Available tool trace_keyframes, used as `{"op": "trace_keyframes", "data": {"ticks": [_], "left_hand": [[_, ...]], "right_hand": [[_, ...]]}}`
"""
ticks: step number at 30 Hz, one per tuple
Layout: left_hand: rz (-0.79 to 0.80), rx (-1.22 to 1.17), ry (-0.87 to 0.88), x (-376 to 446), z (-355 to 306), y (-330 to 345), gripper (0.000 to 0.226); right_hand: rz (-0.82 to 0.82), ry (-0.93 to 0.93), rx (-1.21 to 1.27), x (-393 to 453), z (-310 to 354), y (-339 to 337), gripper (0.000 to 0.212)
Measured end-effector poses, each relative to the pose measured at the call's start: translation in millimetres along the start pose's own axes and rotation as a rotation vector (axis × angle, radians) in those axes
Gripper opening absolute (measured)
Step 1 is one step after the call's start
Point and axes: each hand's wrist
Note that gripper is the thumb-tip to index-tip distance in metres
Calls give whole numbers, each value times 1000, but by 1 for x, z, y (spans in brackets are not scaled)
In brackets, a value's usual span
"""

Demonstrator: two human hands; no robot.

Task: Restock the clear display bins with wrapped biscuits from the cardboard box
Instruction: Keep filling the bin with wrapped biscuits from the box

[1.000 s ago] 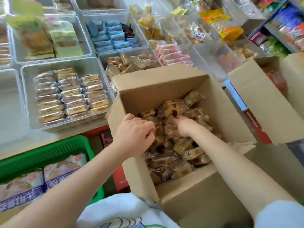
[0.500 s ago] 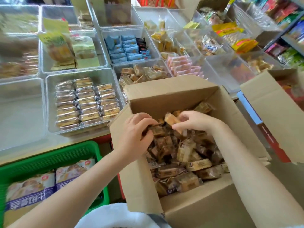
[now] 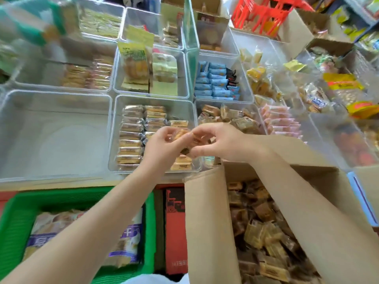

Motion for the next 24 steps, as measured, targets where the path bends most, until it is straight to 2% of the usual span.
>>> {"op": "trace_keyframes", "data": {"ticks": [2, 3, 5, 9, 12, 16, 20, 24], "left_hand": [[-16, -41, -44, 23, 14, -14, 64], [-32, -45, -43, 35, 22, -20, 70], [-73, 39, 7, 58, 39, -32, 62], [-107, 760, 155, 88, 96, -53, 61], [-90, 1027, 201, 81, 138, -60, 51], [-114, 1079, 292, 75, 159, -57, 44], [-128, 1085, 298, 77, 158, -58, 45], [-133, 1076, 293, 78, 160, -57, 45]], "right_hand": [[-40, -47, -99, 39, 8, 17, 26], [-53, -56, -145, 57, 11, 22, 24], [-72, -30, -219, 94, 11, 27, 23], [-238, 106, -505, 166, -17, 28, 27], [-331, 157, -676, 208, -41, 35, 19], [-310, 175, -811, 241, -63, 52, 16], [-148, 185, -865, 258, -75, 75, 18], [-27, 217, -885, 257, -75, 89, 35]]}}
Point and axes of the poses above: each hand's wrist, its own x-axis towards the middle knuckle, its own y-axis out of the palm, z = x × y, and after that the axes turned 3 degrees about -z, right-handed
